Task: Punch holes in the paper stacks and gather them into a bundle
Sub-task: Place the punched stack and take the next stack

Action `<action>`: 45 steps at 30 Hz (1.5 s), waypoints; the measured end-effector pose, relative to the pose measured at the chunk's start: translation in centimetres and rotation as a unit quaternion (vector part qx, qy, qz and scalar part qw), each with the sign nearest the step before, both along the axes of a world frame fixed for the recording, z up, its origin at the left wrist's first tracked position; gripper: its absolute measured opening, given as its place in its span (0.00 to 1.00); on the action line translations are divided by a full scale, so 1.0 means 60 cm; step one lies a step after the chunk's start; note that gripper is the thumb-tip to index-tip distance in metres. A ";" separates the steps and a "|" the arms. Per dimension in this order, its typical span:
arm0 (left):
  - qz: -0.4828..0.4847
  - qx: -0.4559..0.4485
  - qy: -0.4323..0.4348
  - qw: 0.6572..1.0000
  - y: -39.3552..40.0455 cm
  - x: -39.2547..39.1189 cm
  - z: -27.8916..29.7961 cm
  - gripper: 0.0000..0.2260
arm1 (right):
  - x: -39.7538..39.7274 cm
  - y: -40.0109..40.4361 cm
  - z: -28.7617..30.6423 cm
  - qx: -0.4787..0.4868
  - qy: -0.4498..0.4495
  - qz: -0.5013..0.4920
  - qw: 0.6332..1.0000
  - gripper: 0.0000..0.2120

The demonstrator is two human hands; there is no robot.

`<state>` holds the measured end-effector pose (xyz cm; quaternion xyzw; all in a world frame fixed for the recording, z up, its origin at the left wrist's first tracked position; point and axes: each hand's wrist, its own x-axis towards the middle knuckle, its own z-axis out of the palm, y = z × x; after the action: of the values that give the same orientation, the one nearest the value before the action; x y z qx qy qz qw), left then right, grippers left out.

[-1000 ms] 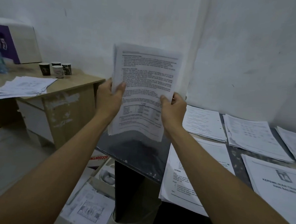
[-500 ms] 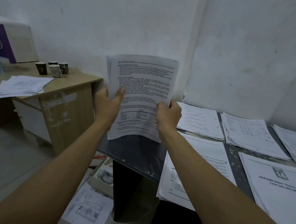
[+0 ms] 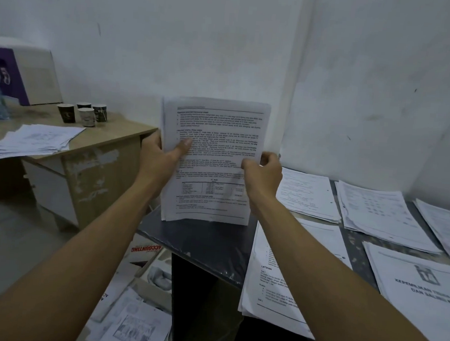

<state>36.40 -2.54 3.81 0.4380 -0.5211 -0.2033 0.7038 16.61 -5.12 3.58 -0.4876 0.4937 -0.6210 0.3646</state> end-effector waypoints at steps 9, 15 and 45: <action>-0.067 0.024 0.013 0.997 0.000 0.009 0.004 0.10 | -0.006 -0.013 0.021 0.022 0.007 0.088 0.996 0.13; -0.080 0.034 -0.010 0.996 0.000 0.015 0.013 0.10 | -0.011 -0.021 0.020 0.034 0.007 0.089 0.995 0.09; 0.008 -0.006 -0.003 1.000 0.004 0.000 0.073 0.04 | -0.059 -0.012 0.081 -0.084 0.104 0.123 0.983 0.35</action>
<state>36.38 -2.28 8.20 0.4390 -0.5208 -0.1933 0.7062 13.08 -5.82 8.44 -0.6351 0.4112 -0.5568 0.3429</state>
